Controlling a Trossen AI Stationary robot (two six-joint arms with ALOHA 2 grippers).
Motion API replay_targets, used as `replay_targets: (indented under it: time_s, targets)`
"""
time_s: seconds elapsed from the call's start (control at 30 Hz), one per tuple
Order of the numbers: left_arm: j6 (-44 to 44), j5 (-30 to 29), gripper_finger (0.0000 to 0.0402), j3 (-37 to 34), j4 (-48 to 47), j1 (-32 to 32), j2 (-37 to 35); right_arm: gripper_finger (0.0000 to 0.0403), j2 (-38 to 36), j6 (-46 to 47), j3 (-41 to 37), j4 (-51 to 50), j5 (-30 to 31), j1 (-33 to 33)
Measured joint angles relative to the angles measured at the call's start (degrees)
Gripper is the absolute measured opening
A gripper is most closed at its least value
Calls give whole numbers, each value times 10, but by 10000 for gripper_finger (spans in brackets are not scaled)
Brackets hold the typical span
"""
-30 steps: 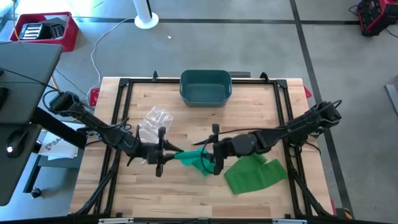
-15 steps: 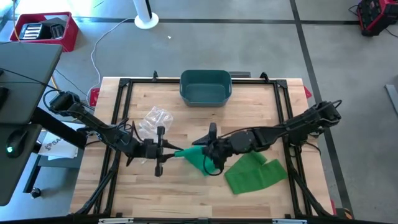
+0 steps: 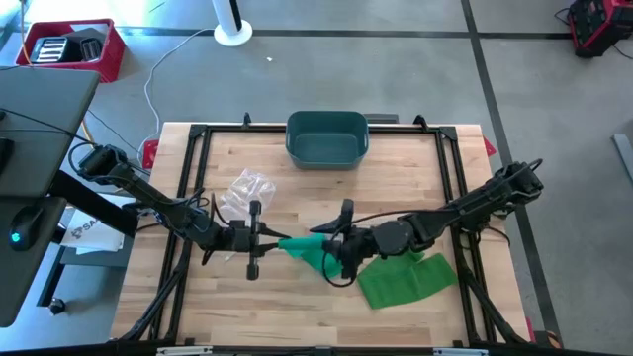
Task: Roll bandage
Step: Roll the blue bandage
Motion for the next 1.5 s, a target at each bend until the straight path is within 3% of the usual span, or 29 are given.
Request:
replay_targets:
  time_s: [0.2, 0.3, 0.63, 0.8, 1.03, 1.2, 1.33, 1.5]
  targets:
    - [120, -2, 12, 0, 2, 0, 0, 140, 0, 142, 0, -18, -25, -5]
    - [140, -4, 8, 0, 12, 0, 0, 141, -1, 180, 0, -27, -25, -12]
    - [141, -4, 7, 0, 22, -11, 0, 197, -37, 167, 0, -61, -45, -24]
    - [129, -29, 6, 0, 22, -25, 0, 201, -71, 153, 0, -144, -18, -16]
    - [159, -85, 6, 3, 63, -40, 0, 201, -97, 217, 0, -235, -17, 0]
    - [213, -104, 6, 41, 67, -43, 0, 201, -91, 255, -51, -227, -85, -18]
    - [251, -128, 6, 73, 37, -43, -1, 196, -90, 324, -140, -139, -158, -65]
    - [283, -226, 6, 97, -25, -45, -1, 193, -90, 388, -230, -65, -246, -87]
